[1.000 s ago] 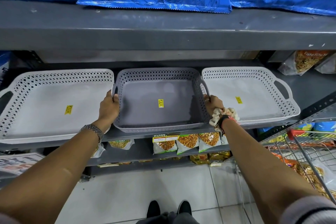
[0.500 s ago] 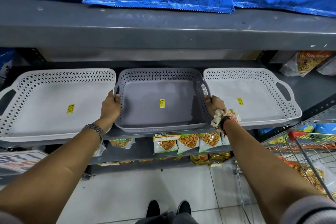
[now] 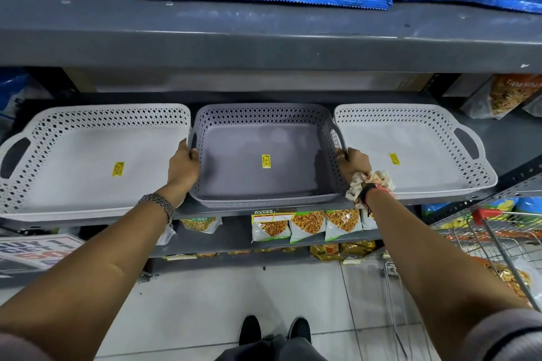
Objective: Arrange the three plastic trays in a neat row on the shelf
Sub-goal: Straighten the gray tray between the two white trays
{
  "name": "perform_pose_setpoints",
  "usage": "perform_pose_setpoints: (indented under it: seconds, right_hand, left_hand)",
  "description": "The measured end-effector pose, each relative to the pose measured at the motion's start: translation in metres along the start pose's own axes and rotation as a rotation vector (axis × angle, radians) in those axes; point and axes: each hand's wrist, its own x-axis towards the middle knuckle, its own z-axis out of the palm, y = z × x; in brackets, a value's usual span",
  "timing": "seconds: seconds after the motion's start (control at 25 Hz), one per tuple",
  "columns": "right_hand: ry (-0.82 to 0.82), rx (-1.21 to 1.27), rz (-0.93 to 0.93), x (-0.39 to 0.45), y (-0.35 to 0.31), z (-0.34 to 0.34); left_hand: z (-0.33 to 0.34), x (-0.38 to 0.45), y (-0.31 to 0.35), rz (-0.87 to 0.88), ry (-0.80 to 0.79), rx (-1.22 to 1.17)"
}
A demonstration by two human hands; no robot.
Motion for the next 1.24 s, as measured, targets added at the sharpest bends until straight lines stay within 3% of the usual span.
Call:
perform_pose_setpoints:
  seconds: [1.24]
  right_hand:
    - [-0.04,-0.036,0.015,0.0034,0.0017,0.0003]
  left_hand:
    - [0.0011,0.0,-0.0007,0.009,0.014,0.057]
